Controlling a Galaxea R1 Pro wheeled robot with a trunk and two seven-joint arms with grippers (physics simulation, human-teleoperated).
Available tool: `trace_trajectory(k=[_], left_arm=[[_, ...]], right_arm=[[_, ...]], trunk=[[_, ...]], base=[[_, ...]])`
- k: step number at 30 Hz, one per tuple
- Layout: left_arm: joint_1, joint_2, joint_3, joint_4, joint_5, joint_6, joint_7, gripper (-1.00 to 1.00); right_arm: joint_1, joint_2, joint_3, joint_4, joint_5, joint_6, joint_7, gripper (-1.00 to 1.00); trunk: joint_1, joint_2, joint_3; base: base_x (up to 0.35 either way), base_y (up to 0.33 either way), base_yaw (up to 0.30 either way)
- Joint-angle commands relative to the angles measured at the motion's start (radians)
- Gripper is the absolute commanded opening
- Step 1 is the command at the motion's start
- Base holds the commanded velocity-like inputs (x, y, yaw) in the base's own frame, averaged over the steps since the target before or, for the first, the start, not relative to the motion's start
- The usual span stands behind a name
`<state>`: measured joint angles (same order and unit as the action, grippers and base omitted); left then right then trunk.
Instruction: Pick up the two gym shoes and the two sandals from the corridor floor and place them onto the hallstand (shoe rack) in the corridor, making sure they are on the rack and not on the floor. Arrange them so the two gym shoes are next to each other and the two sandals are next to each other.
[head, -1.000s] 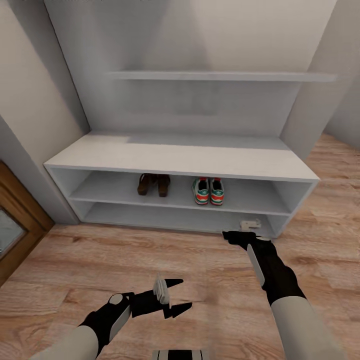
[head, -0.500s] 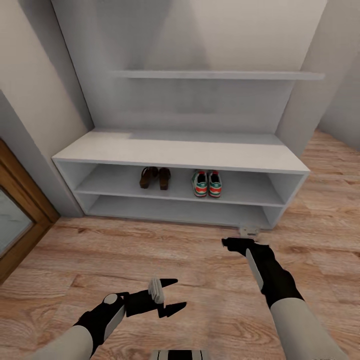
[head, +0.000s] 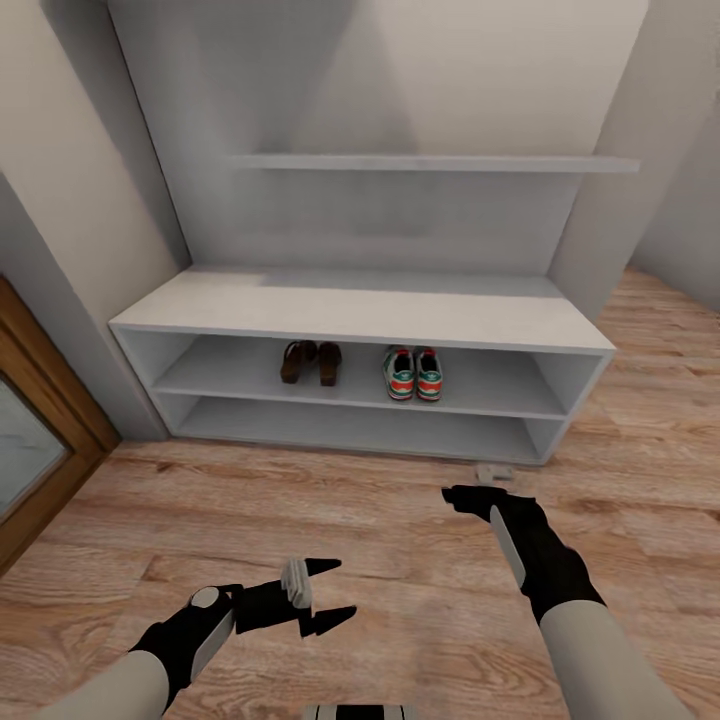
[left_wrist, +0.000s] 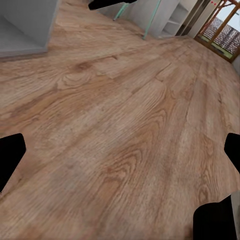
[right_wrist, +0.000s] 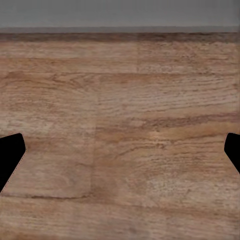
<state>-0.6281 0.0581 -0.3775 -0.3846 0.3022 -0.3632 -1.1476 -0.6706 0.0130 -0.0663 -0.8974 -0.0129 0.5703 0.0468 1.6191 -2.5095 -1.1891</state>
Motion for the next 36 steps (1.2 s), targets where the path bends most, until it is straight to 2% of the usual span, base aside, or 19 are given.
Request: trace_trajectory(k=[1,6,10,13,16,20,21,26,36], left_arm=[[-0.001,0.003,-0.008,0.001,0.009,-0.005,-0.002,1.00],[-0.001,0.028,-0.006,0.001,0.014,-0.004,-0.006,1.00],[-0.001,0.046,-0.005,0.001,0.032,-0.004,-0.007,1.00],[-0.001,0.061,-0.002,0.001,0.060,-0.004,-0.007,1.00],[-0.001,0.079,0.000,0.001,0.108,-0.003,-0.007,1.00],[-0.001,0.086,0.001,0.001,0.129,-0.003,-0.008,1.00],[-0.001,0.101,0.002,0.001,0.142,-0.003,-0.008,1.00],[-0.001,0.111,0.003,0.000,0.148,-0.002,-0.008,1.00],[-0.001,0.113,0.003,0.000,0.149,-0.002,-0.008,1.00]], right_arm=[[0.000,0.001,-0.004,-0.001,-0.002,0.005,0.007,1.00],[0.000,0.002,-0.003,-0.002,-0.012,-0.018,0.011,1.00],[0.000,0.003,-0.002,-0.001,-0.027,-0.107,0.012,1.00],[0.000,0.003,-0.002,0.000,-0.038,-0.183,0.013,1.00],[0.002,0.004,-0.001,0.016,-0.044,-0.241,0.013,1.00],[0.003,0.004,-0.001,0.050,-0.045,-0.253,0.014,1.00],[0.003,0.004,-0.001,0.123,-0.046,-0.261,0.016,1.00],[0.003,0.004,-0.001,0.186,-0.047,-0.263,0.017,1.00],[0.003,0.004,-0.004,0.217,-0.047,-0.264,0.018,1.00]], trunk=[[-0.001,0.000,0.003],[-0.003,0.001,0.023],[-0.005,0.002,0.038],[-0.006,0.003,0.050],[-0.007,0.003,0.061],[-0.009,0.004,0.077],[-0.010,0.005,0.081],[-0.012,0.006,0.100],[-0.016,0.008,0.139]], base=[[0.000,0.000,0.000],[0.000,0.000,0.000],[0.000,0.000,0.000],[0.000,0.000,0.000],[0.000,0.000,0.000],[0.000,0.000,0.000],[0.000,0.000,0.000],[0.000,0.000,0.000],[0.000,0.000,0.000]])
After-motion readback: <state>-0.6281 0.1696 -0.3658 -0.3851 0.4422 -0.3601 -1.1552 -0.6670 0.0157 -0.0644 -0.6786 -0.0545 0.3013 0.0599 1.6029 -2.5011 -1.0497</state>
